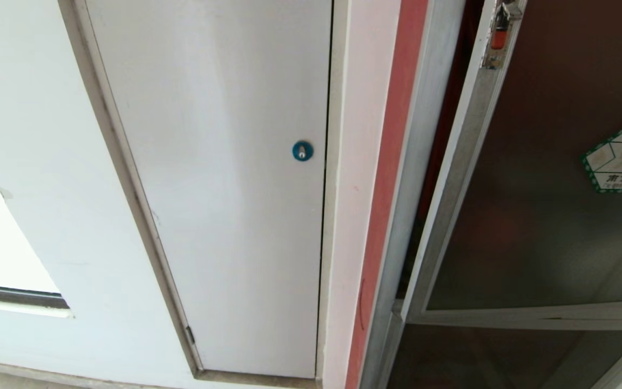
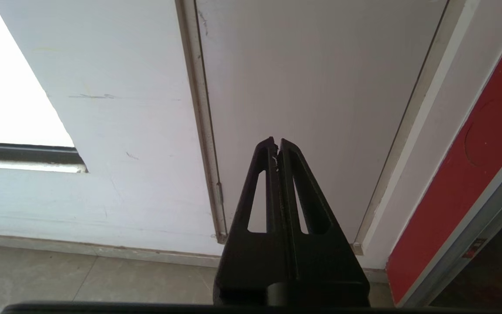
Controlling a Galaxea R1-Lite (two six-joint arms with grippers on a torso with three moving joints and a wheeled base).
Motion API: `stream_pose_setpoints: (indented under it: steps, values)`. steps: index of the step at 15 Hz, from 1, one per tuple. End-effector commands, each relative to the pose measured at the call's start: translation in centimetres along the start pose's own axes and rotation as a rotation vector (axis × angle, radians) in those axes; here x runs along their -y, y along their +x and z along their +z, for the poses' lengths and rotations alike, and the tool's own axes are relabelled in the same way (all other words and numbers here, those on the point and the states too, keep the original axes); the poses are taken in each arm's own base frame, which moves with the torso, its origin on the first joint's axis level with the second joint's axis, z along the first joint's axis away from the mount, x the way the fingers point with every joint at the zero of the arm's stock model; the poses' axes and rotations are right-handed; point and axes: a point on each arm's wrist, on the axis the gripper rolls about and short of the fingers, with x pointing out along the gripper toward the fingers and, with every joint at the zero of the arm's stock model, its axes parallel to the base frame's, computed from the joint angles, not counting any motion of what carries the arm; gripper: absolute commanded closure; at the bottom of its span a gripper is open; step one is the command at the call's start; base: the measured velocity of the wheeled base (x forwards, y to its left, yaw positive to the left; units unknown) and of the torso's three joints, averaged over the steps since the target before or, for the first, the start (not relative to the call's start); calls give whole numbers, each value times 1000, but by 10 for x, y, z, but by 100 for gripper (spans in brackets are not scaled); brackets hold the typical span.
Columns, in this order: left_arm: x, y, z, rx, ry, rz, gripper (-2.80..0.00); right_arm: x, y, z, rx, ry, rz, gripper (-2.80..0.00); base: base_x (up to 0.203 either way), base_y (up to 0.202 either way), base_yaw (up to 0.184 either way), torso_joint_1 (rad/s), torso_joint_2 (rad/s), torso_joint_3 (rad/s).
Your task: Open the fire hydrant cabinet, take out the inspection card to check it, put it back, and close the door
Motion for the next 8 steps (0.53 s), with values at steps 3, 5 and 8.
stream_pose_setpoints:
  steps: [3, 5, 8]
  values:
    - [0, 0, 0, -2, 0, 1, 0, 0, 0, 0, -1, 1, 0, 0, 0, 0, 0, 0, 0, 0]
    - [0, 0, 0, -2, 0, 1, 0, 0, 0, 0, -2, 1, 0, 0, 0, 0, 0, 0, 0, 0]
    - [0, 0, 0, -2, 0, 1, 0, 0, 0, 0, -1, 1, 0, 0, 0, 0, 0, 0, 0, 0]
